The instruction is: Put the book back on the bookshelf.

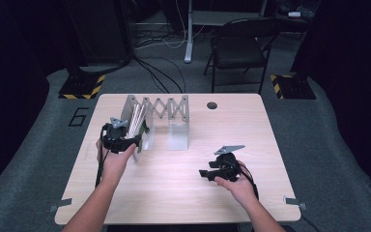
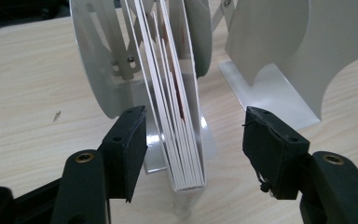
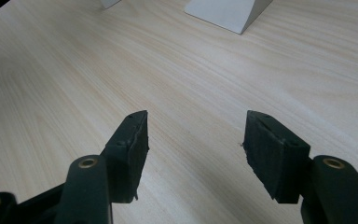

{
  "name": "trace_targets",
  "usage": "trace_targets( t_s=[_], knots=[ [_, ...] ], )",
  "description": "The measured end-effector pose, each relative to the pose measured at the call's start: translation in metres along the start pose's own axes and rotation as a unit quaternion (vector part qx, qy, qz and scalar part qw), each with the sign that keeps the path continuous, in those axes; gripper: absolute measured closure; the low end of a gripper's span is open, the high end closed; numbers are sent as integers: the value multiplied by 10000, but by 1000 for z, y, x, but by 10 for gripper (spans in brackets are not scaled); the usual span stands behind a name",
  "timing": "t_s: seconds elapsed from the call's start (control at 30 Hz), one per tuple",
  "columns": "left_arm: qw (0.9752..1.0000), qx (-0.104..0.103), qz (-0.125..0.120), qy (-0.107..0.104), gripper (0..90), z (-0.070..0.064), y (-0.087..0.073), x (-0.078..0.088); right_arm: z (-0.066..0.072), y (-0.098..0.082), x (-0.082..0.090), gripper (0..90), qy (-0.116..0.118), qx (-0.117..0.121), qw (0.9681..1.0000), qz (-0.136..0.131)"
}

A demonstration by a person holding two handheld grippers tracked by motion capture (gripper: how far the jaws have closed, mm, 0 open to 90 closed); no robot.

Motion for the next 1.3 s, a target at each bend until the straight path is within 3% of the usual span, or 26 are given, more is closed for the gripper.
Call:
trace_targets(
  t_s=[0.33,0.43,0.6,0.87,1.07,1.2,1.3],
  knots=[
    [9998,-7,-148,-135,399,-2,3,20,-1,0,0,397,-19,25,10000,-37],
    [9996,42,-163,-237,399,-5,4,26,-1,-1,-1,396,-31,15,10000,-38],
    [9990,-58,-190,-412,400,-13,5,37,-1,-1,0,395,-43,15,10000,-18],
    [9980,-224,-113,-581,415,-19,-1,52,0,-1,1,396,-50,-42,10000,0],
    [9970,-207,-132,-740,419,-24,-9,61,1,-1,2,396,-80,-132,9999,26],
    [9969,-330,-86,-704,419,-23,-14,63,0,-1,2,395,-82,-114,9999,3],
    [9966,-292,-61,-763,420,-23,-19,65,0,-1,2,396,-70,-45,10000,-8]
  ],
)
Point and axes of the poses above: each handheld gripper's, and its own axes: x roughly backward along the jaws, y roughly out of its top, z roughly to its left, the point moved 6 cm from there along -x, roughly forward along the jaws, and after that the axes turned 8 degrees about -z, right-handed, at the moved point
